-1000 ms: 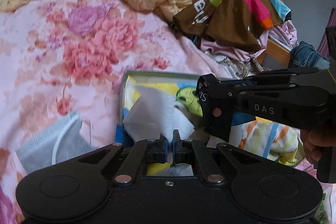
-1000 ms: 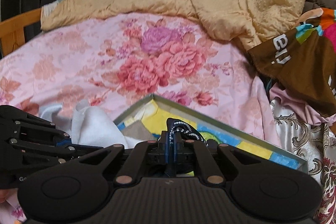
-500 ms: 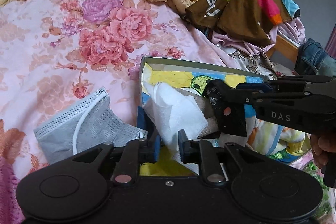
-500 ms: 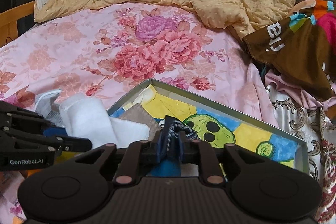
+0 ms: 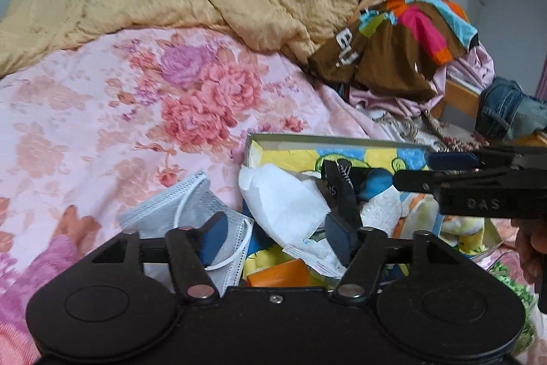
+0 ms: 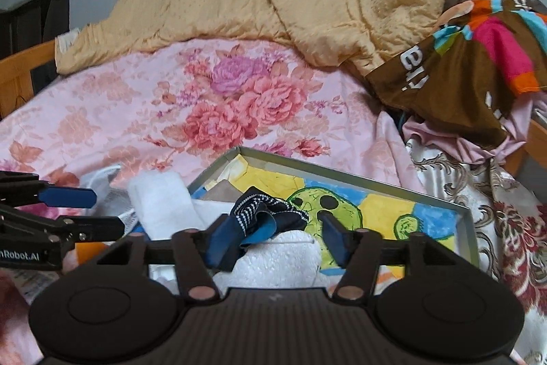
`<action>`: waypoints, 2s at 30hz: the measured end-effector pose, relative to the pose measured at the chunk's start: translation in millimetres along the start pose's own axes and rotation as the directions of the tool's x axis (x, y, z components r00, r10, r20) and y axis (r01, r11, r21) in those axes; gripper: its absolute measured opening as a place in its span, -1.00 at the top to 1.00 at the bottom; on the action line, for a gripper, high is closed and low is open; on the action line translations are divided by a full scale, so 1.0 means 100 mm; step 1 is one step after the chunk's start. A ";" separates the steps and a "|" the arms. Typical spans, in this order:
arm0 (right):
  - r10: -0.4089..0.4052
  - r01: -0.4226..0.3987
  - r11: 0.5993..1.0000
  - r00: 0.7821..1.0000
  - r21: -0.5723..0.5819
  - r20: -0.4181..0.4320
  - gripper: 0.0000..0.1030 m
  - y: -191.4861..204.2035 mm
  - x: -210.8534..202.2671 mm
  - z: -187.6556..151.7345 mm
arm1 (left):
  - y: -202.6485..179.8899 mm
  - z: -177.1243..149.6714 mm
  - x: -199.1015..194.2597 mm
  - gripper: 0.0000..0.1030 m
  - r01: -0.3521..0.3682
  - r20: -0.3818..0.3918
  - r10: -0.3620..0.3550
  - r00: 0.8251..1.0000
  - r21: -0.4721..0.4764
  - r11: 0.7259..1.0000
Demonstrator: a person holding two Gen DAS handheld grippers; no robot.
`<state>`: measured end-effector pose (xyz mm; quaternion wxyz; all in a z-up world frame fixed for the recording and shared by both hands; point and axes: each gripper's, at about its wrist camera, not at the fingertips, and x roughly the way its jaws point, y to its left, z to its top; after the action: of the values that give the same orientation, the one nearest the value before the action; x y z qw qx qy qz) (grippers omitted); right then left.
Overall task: Organize soft objects
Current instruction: 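Lower and open the left tool in the tray while the right tool releases the sock there, then withdraw both open tools from the tray back over the bedspread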
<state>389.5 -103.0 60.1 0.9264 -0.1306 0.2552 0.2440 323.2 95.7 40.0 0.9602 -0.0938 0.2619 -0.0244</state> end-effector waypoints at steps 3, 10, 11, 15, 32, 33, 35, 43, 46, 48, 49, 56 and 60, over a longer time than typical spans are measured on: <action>-0.005 0.005 1.000 1.000 0.007 0.025 -0.55 0.00 -0.18 -0.02 | -0.03 0.00 -0.17 -0.55 -0.006 0.021 0.006 1.000 -0.007 1.000; 0.012 -0.016 0.997 0.998 0.070 0.056 -0.96 -0.03 -0.65 -0.08 | -0.09 -0.02 -0.62 -0.88 -0.016 0.086 0.018 0.996 -0.021 1.000; 0.015 -0.021 0.996 0.998 0.088 0.061 -0.99 -0.03 -0.72 -0.10 | -0.10 -0.03 -0.70 -0.95 -0.026 0.102 0.028 0.994 -0.023 0.999; 0.001 -0.010 0.992 0.998 0.127 0.066 -0.99 -0.02 -1.01 -0.20 | -0.16 -0.12 -1.04 -0.98 -0.075 0.177 0.077 0.981 -0.020 0.997; -0.084 0.065 0.994 0.971 0.093 0.223 -1.00 0.33 -2.24 -1.08 | -0.67 -0.94 -1.94 -0.98 -0.050 0.212 0.042 0.976 0.033 0.998; -0.093 0.074 0.993 0.970 0.095 0.223 -1.00 0.34 -2.26 -1.14 | -0.69 -0.99 -1.95 -0.98 -0.048 0.205 0.038 0.978 0.043 0.998; -0.109 0.090 0.991 0.971 0.096 0.214 -1.00 0.36 -2.31 -1.27 | -0.73 -1.09 -1.97 -0.98 -0.042 0.190 0.027 0.981 0.074 0.996; -0.152 0.131 0.984 0.971 0.120 0.182 -1.00 0.41 -2.45 -1.60 | -0.73 -1.42 -2.00 -0.98 -0.031 0.129 0.019 0.991 0.087 0.996; -0.158 0.139 0.983 0.973 0.121 0.170 -1.00 0.42 -2.47 -1.67 | -0.72 -1.51 -2.00 -0.98 -0.031 0.105 0.023 0.994 0.079 0.996; -0.162 0.144 0.983 0.972 0.117 0.168 -1.00 0.42 -2.48 -1.70 | -0.72 -1.57 -1.99 -0.98 -0.032 0.089 0.025 0.996 0.078 0.996; -0.165 0.147 0.982 0.972 0.116 0.167 -1.00 0.42 -2.48 -1.72 | -0.72 -1.59 -1.99 -0.98 -0.033 0.081 0.026 0.996 0.080 0.996; -0.158 0.144 0.980 0.982 0.137 0.103 -1.00 0.37 -2.39 -1.85 | -0.71 -1.72 -1.96 -0.98 -0.040 0.034 0.037 0.999 0.075 0.996; -0.153 0.144 0.975 0.987 0.170 0.044 -1.00 0.33 -2.32 -1.90 | -0.69 -1.76 -1.93 -0.98 -0.051 0.012 0.050 0.999 0.061 0.997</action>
<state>120.1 -234.1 21.7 0.9566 -0.0646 0.2376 0.1556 67.2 17.1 0.7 0.9643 -0.0580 0.2584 -0.0076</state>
